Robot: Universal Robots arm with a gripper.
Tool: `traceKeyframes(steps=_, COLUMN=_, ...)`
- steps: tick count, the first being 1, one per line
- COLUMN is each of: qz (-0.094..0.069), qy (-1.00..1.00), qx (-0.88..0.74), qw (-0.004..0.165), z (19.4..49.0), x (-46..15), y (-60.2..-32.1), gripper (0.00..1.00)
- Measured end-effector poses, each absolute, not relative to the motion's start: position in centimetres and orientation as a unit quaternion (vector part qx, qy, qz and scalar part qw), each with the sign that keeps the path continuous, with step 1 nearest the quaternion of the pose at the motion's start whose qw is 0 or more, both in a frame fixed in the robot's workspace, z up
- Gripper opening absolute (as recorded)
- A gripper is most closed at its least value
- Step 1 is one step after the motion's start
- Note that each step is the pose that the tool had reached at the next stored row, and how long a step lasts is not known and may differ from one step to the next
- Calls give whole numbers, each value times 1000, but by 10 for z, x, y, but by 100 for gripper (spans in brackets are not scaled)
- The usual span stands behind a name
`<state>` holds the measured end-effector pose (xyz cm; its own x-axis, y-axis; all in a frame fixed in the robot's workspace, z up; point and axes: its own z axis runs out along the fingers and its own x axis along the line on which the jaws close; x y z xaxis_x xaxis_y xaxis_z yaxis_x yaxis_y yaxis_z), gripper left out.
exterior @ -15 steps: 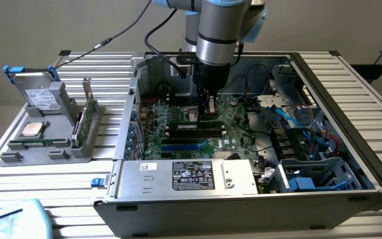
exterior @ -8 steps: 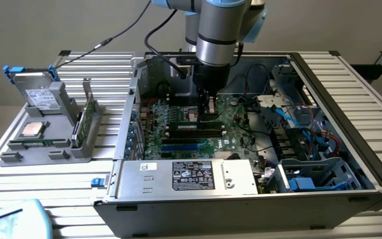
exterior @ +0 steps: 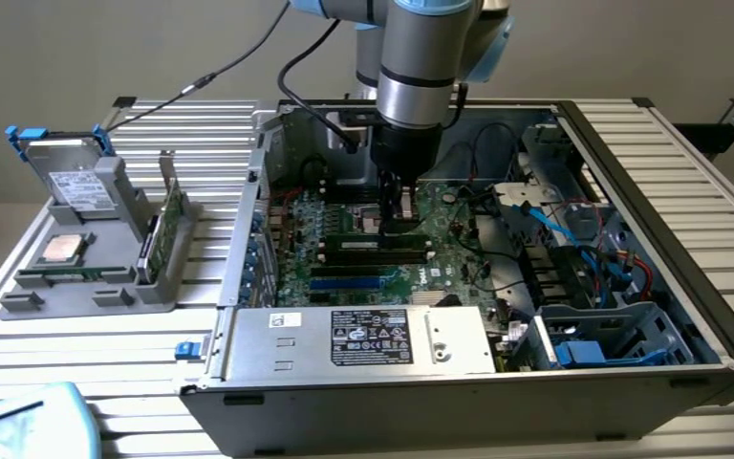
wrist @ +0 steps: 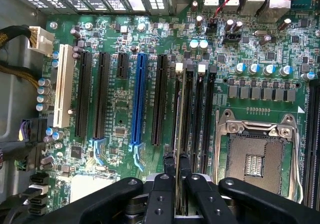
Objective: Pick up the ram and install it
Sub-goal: 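Insert the ram into the slot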
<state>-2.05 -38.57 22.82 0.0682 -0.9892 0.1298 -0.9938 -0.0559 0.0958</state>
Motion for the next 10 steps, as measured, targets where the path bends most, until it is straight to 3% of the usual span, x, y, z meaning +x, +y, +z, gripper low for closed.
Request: traceKeyframes(steps=10, qz=14, qy=-682, qx=726, qw=80, z=226, x=-20, y=-386, gripper=14)
